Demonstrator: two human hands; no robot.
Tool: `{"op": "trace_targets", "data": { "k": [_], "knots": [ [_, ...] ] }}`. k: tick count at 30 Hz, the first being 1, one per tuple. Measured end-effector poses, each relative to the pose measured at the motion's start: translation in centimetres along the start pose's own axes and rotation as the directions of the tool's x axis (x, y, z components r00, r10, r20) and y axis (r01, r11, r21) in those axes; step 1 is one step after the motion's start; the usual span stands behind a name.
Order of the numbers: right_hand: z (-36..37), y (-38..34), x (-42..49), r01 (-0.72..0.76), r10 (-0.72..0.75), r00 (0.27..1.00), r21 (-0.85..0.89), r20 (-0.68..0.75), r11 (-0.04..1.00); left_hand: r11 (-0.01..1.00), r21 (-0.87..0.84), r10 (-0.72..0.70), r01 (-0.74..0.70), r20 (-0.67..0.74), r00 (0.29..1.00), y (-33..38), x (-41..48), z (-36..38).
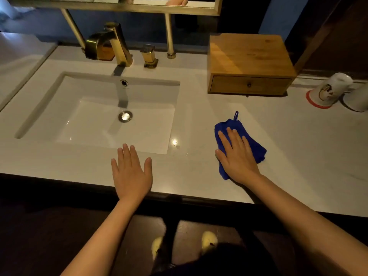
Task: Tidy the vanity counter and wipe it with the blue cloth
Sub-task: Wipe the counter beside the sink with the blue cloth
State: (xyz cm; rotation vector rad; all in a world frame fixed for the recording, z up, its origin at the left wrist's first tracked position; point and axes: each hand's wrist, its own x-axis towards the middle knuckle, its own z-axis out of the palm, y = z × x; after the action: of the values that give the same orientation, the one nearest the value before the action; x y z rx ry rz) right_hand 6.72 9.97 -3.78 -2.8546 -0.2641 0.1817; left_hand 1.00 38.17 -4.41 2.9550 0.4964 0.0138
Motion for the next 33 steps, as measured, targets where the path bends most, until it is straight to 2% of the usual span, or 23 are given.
{"op": "trace_targets", "data": {
  "k": [3, 6, 10, 15, 19, 21, 27, 30, 33],
  "knots": [
    [1.4, -3.7, -1.9, -0.241, 0.237, 0.967, -0.035, -0.093, 0.97, 1.0, -0.014, 0.005, -0.005, 0.004, 1.0, 0.0, 0.0, -0.1],
    [2.9, -7.7, -2.7, -0.375, 0.363, 0.919, -0.065, -0.153, 0.925, 1.0, -0.003, 0.01, -0.01, 0.016, 1.0, 0.1, -0.1, -0.2],
    [4.2, -11.4, -1.9, -0.448, 0.433, 0.886, -0.069, -0.165, 0.891, 1.0, -0.002, 0.019, -0.019, 0.052, 0.998, 0.0, 0.0, -0.2],
    [5.3, -15.3, -0.1, -0.428, 0.413, 0.893, -0.053, -0.179, 0.902, 0.996, -0.07, 0.065, -0.057, 0.122, 0.99, -0.7, 0.4, -0.6],
    [5.6, -17.4, 1.5, -0.363, 0.35, 0.919, -0.045, -0.18, 0.931, 0.973, -0.166, 0.179, -0.16, 0.11, 0.978, -2.7, 1.4, -1.5],
    [5.6, -18.0, 2.3, -0.305, 0.294, 0.938, -0.034, -0.186, 0.952, 0.975, -0.124, 0.196, -0.187, 0.07, 0.978, -4.6, 2.2, -1.8],
    [5.1, -18.1, 3.7, 0.014, -0.011, 0.99, 0.021, -0.141, 1.0, 0.984, -0.002, 0.179, -0.179, 0.077, 0.981, -7.3, 2.7, -1.5],
    [4.5, -17.7, 4.0, 0.181, -0.168, 0.977, 0.093, -0.134, 0.979, 0.985, 0.006, 0.172, -0.172, 0.042, 0.984, -7.1, 2.6, -1.4],
    [3.6, -17.1, 4.6, 0.289, -0.283, 0.954, 0.055, -0.098, 0.956, 0.984, 0.023, 0.174, -0.174, 0.033, 0.984, -7.2, 2.6, -1.2]
  ]
}}
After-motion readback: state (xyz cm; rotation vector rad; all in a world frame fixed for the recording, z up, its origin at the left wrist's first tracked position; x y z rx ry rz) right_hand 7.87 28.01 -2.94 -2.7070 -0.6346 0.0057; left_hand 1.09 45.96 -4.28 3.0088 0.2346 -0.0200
